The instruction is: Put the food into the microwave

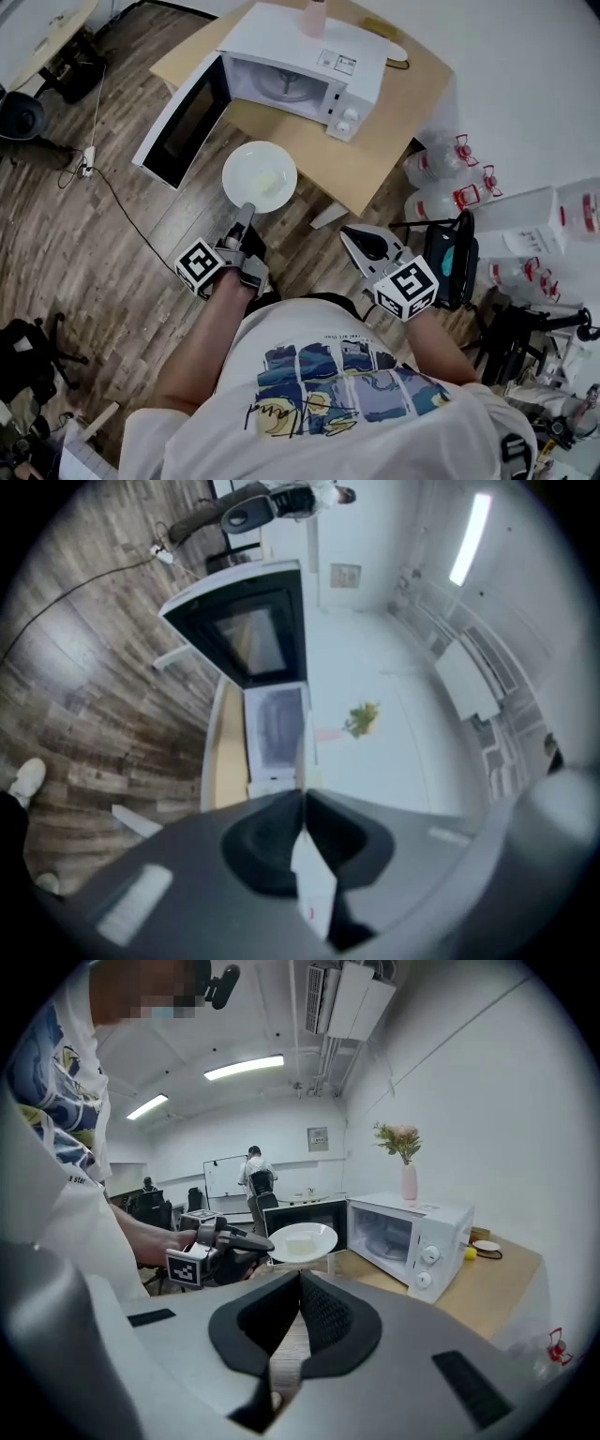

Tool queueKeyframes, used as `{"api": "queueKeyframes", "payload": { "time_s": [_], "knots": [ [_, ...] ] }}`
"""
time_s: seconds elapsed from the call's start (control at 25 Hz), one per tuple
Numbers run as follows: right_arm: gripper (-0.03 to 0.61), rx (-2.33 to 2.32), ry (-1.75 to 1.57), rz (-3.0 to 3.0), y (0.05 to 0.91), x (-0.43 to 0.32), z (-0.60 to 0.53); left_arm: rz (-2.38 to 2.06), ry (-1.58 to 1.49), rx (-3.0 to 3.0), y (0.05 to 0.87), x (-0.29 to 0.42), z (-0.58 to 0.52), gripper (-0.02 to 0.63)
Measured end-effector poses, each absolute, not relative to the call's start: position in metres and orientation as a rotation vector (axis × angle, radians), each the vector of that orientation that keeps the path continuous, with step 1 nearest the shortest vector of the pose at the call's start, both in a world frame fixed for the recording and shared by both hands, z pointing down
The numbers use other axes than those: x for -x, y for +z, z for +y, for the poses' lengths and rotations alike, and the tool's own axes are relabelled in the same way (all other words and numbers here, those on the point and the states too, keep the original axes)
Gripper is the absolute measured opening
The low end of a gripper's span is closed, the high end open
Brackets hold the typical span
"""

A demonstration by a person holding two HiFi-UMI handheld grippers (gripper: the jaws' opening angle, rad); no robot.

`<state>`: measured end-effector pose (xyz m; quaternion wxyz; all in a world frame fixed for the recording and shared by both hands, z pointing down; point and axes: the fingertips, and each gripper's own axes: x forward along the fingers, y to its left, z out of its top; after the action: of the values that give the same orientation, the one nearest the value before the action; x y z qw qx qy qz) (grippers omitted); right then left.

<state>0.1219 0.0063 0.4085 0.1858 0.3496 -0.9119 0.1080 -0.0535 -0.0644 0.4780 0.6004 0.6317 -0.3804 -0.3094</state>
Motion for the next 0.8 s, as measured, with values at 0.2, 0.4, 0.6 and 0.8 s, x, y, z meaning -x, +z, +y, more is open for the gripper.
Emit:
{"api": "queueKeyframes", "payload": {
  "time_s": [0.2,0.4,0.6,0.8],
  "knots": [
    [0.008,-1.013,0.318,-2.547,0.413,-0.092,-0.025,-0.862,-0.675,-1.473,0.489,0.065,-0.12,0.017],
    [0.008,-1.009,0.348,-2.521,0.419,-0.095,-0.055,-0.878,-0.682,-1.464,0.5,0.066,-0.176,0.017],
    [0.008,-0.959,0.362,-2.531,0.423,-0.106,-0.098,-0.92,-0.699,-1.45,0.515,0.058,-0.235,0.017],
    [0.008,-0.92,0.341,-2.537,0.416,-0.126,-0.147,-0.971,-0.711,-1.423,0.532,0.047,-0.29,0.017]
  ]
}}
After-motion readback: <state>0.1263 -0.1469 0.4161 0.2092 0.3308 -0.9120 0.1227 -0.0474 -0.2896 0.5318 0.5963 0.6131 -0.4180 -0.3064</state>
